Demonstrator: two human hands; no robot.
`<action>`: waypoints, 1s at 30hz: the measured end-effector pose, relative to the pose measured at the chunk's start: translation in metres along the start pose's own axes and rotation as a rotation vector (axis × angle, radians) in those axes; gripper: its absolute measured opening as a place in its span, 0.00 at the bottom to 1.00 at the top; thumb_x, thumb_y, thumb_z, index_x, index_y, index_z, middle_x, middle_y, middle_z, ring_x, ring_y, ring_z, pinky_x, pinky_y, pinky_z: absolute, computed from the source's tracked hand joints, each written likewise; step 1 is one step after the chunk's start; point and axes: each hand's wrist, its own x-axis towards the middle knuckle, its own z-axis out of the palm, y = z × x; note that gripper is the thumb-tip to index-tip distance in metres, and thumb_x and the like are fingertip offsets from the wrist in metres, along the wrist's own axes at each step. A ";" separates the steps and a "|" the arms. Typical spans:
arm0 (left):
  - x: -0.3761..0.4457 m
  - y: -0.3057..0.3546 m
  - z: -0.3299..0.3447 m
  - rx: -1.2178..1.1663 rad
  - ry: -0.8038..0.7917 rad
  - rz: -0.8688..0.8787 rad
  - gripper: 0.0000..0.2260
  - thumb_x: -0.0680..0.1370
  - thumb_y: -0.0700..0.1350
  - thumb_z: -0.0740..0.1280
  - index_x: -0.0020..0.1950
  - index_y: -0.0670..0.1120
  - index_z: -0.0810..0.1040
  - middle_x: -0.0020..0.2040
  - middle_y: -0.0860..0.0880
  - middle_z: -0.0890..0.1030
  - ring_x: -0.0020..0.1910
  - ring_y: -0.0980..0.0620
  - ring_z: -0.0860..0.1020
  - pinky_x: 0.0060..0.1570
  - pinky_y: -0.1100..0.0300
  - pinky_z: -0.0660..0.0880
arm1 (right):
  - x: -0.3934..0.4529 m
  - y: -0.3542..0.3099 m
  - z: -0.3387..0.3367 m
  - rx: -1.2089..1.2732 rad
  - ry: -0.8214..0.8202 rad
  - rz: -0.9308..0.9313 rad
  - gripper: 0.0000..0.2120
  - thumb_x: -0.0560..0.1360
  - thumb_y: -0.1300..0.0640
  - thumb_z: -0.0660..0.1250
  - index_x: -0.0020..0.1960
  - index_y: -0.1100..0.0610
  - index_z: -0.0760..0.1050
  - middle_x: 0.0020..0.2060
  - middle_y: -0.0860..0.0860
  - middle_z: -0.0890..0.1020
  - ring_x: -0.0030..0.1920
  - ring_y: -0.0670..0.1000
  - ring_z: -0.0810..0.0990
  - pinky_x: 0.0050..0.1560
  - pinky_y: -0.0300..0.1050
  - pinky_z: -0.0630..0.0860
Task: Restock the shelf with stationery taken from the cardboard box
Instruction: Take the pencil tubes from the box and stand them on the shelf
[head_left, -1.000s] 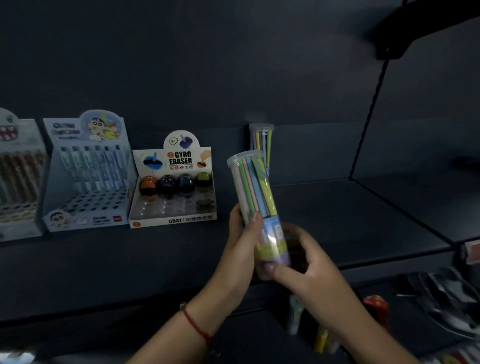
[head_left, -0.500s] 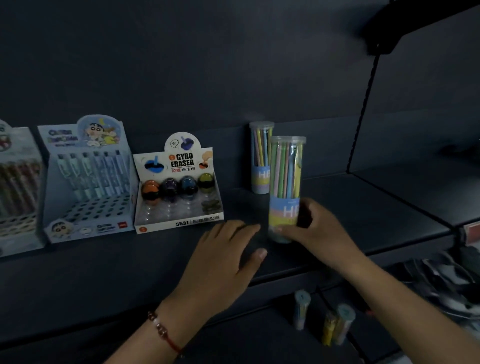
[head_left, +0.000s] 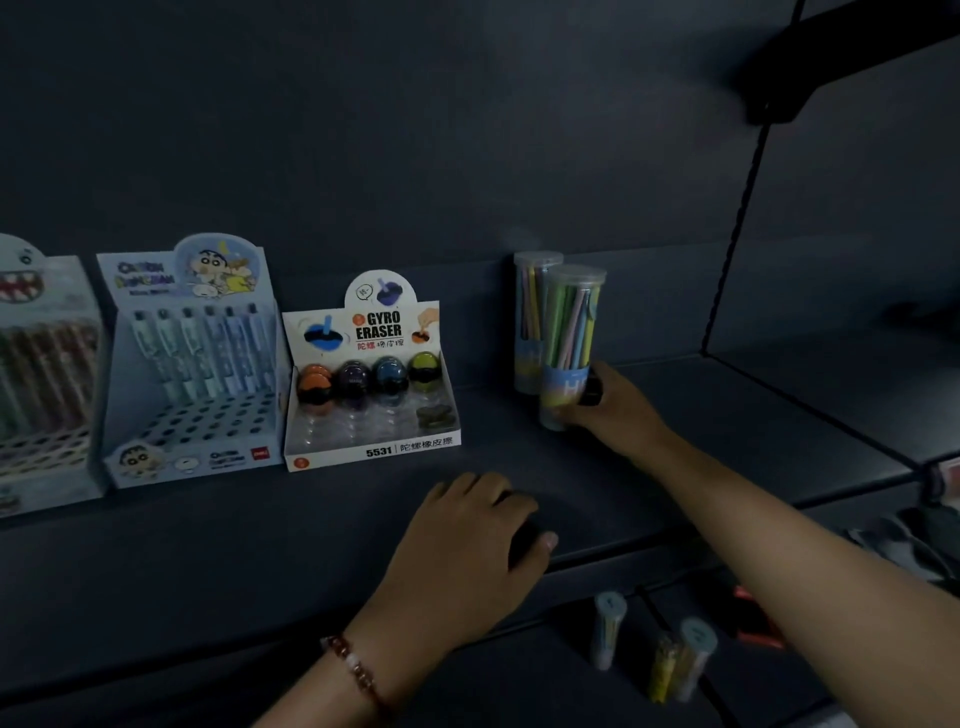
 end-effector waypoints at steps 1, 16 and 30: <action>0.000 0.000 0.000 -0.004 0.004 0.001 0.25 0.78 0.64 0.47 0.65 0.56 0.75 0.60 0.57 0.73 0.58 0.56 0.70 0.59 0.59 0.67 | 0.002 0.000 0.002 0.029 -0.002 0.008 0.26 0.70 0.59 0.76 0.65 0.52 0.72 0.55 0.47 0.79 0.52 0.44 0.78 0.48 0.37 0.73; 0.000 -0.001 0.001 -0.064 0.022 -0.004 0.24 0.78 0.64 0.48 0.64 0.56 0.75 0.59 0.58 0.73 0.57 0.58 0.70 0.59 0.61 0.66 | 0.024 0.005 0.018 0.029 -0.033 0.020 0.29 0.73 0.62 0.71 0.72 0.52 0.68 0.62 0.49 0.78 0.62 0.48 0.76 0.58 0.39 0.71; -0.030 0.038 0.013 -0.290 0.253 0.325 0.08 0.79 0.47 0.65 0.50 0.48 0.83 0.47 0.56 0.82 0.46 0.56 0.79 0.44 0.55 0.76 | -0.187 0.000 -0.057 -0.353 -0.012 -0.191 0.15 0.78 0.54 0.67 0.65 0.50 0.77 0.62 0.43 0.76 0.63 0.40 0.71 0.61 0.22 0.59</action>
